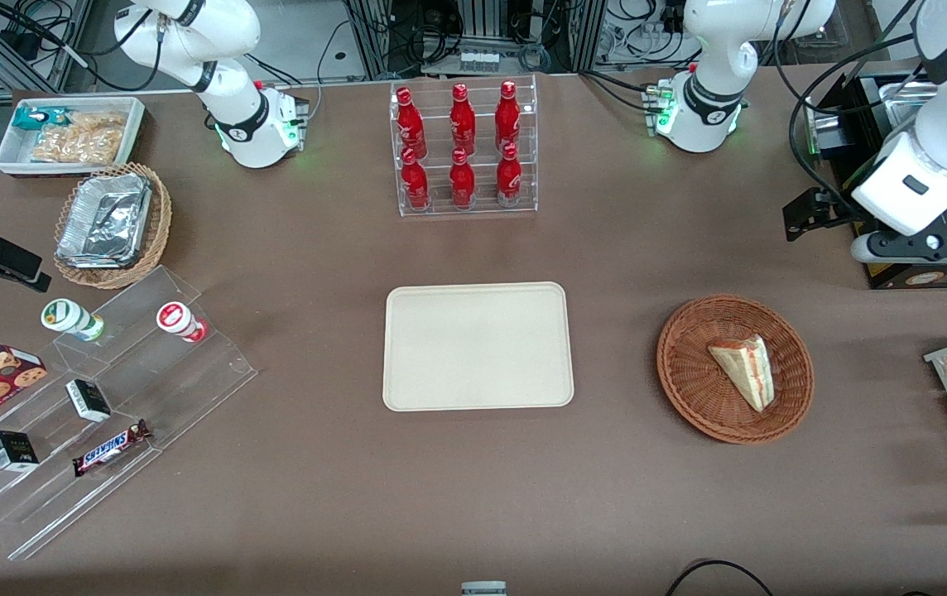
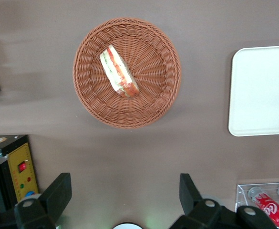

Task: Place sandwich from basket to tray
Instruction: 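Lower the open left gripper over the wrapped sandwich in the basket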

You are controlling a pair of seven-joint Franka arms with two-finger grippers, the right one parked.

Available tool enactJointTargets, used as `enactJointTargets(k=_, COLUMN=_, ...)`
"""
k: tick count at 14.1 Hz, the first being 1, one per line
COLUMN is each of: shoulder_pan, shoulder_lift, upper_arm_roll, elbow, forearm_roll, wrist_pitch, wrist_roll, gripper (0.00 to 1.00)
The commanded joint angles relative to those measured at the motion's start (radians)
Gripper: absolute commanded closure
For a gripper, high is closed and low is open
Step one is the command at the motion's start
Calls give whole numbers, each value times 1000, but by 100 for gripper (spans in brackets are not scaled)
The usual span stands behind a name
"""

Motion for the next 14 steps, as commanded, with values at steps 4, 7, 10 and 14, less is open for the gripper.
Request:
enactJointTargets(k=4, shoulder_pan=11, shoulder_lift=46, upper_arm_roll=-5, elbow=-3, forearm_roll=-3, wrist_pitch=0, wrist_roll=22, gripper=0)
enactJointTargets(k=7, shoulder_pan=14, shoulder_lift=109, upper_arm_roll=-3, elbow=-30, forearm_roll=3, wrist_pitch=14, wrist_roll=24, gripper=0)
enactJointTargets(k=10, shoulder_pan=14, shoulder_lift=181, upper_arm_roll=-3, elbow=-85, forearm_roll=27, wrist_pitch=124, wrist_roll=22, gripper=0)
enactJointTargets(k=14, shoulder_pan=16, shoulder_lift=234, upper_arm_roll=-2, elbow=-214, forearm_roll=37, wrist_pitch=337, wrist_roll=22, gripper=0)
